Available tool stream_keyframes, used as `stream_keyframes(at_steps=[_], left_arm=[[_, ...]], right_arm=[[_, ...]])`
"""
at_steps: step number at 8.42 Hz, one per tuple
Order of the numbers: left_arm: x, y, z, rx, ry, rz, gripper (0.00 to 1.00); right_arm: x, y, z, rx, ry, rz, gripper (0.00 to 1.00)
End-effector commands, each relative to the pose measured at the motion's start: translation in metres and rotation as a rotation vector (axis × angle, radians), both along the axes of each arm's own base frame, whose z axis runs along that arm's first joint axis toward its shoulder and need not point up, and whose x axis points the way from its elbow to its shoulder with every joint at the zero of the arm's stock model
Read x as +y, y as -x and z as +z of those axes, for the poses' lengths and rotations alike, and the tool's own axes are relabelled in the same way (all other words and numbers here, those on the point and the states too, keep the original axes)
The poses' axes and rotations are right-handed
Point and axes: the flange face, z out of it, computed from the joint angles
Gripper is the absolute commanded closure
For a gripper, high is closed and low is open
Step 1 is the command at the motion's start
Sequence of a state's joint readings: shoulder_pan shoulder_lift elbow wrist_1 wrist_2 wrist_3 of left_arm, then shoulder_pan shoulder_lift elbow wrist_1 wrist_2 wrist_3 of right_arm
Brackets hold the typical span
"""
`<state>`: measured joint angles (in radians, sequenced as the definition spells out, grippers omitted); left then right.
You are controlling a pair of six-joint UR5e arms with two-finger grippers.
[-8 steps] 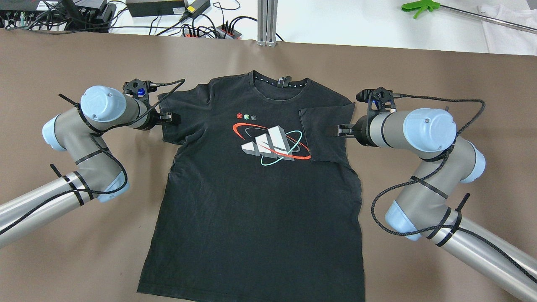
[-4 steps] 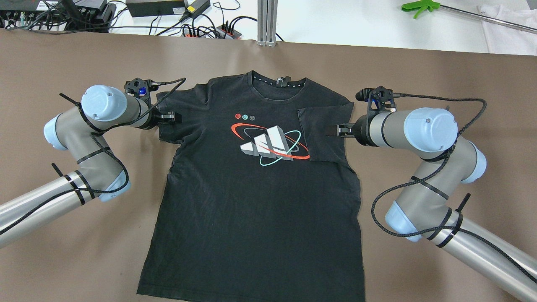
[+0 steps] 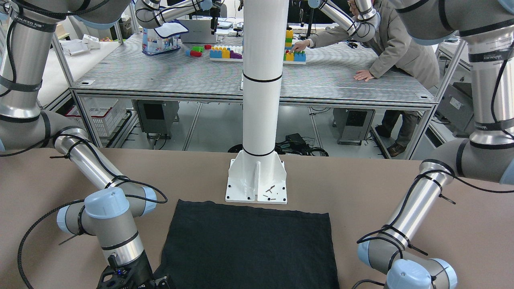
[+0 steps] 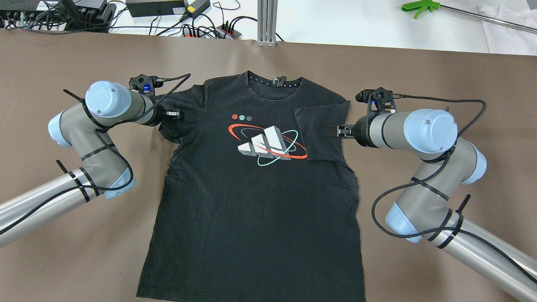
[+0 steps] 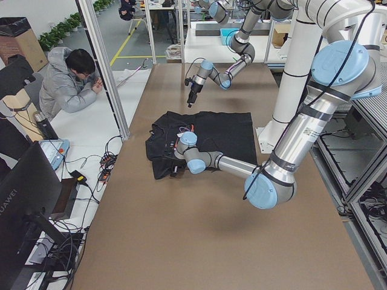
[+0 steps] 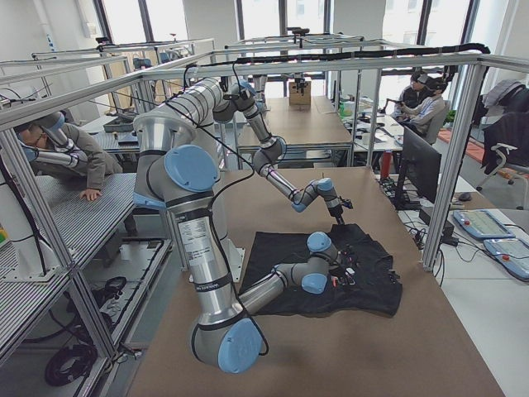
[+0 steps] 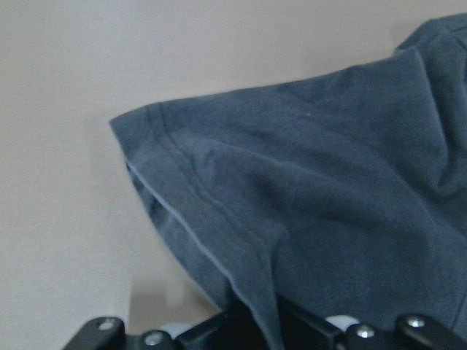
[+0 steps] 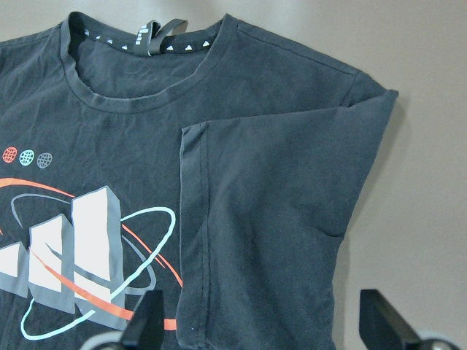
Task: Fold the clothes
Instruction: 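Grasp the sleeve with the left gripper and fold it inward onto the shirt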
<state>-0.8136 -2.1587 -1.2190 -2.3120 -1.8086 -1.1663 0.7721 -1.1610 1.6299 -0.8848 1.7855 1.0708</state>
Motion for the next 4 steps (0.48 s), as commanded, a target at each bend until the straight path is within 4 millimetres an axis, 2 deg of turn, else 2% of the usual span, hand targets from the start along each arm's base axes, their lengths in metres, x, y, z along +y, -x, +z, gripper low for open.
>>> stream_keyframes(at_steps=[1,3,4], left_arm=[[-0.007,0.008,-0.027,0.029,-0.007,0.000,1.00],[0.003,0.017,-0.074,0.016,0.026,-0.010,1.00],[0.003,0.010,-0.100,0.029,0.052,-0.029,1.00]], right_arm=[[0.004,0.000,0.008,-0.004,0.012,0.000,0.06],[0.006,0.001,0.007,-0.008,0.013,0.000,0.06],[0.006,0.001,0.008,-0.006,0.013,0.001,0.06]])
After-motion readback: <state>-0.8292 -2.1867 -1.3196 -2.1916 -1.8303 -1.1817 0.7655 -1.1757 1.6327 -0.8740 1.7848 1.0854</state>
